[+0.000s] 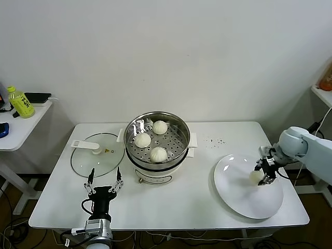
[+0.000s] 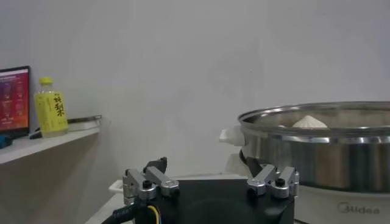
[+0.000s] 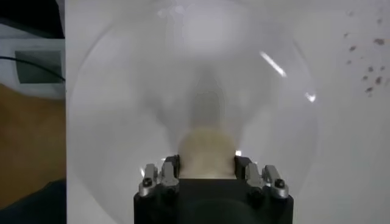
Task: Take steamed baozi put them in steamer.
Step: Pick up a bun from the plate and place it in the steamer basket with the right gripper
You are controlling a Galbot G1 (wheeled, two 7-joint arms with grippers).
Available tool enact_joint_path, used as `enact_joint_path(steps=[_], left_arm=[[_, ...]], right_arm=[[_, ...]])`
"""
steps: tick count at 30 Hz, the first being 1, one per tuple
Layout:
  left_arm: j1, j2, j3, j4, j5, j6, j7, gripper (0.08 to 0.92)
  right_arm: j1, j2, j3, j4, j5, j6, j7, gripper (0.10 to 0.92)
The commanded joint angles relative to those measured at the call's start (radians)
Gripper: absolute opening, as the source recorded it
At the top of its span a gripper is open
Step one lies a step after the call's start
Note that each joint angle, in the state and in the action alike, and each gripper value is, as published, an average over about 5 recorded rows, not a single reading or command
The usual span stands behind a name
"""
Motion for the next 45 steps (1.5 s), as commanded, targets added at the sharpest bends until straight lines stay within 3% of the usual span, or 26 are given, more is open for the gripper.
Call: enact_joint_path(steps=[1, 11, 23, 33, 45], left_arm=[[-0.001, 0.000, -0.001, 0.001, 0.000, 0.000, -0.001, 0.823], [-0.004, -0.001, -0.005, 0.020, -0.001, -0.005, -0.003, 0.823], [-0.013, -0.003, -0.002, 0.027, -0.002, -0.004, -0.003, 0.823], [-0.014, 0.000, -0.010, 0.013, -0.014, -0.003, -0.004, 0.823], [-0.016, 0.012, -0.023, 0.005, -0.028, 0.000, -0.003, 0.823]], right_arm=[[0.362, 0.049, -0.223, 0.072, 0.137, -0.013, -0.004, 0.585], [0.745, 0.238, -0.455, 0.087, 0.382, -0.048, -0.001, 0.585], [0.875, 0.449, -0.513, 0.046, 0.679, -0.157, 0.044, 0.585], [0.790, 0.594, -0.500, -0.017, 0.693, -0.215, 0.092, 0.585], [0.629, 0.726, -0.479, -0.146, 0.605, -0.223, 0.107, 0.585]])
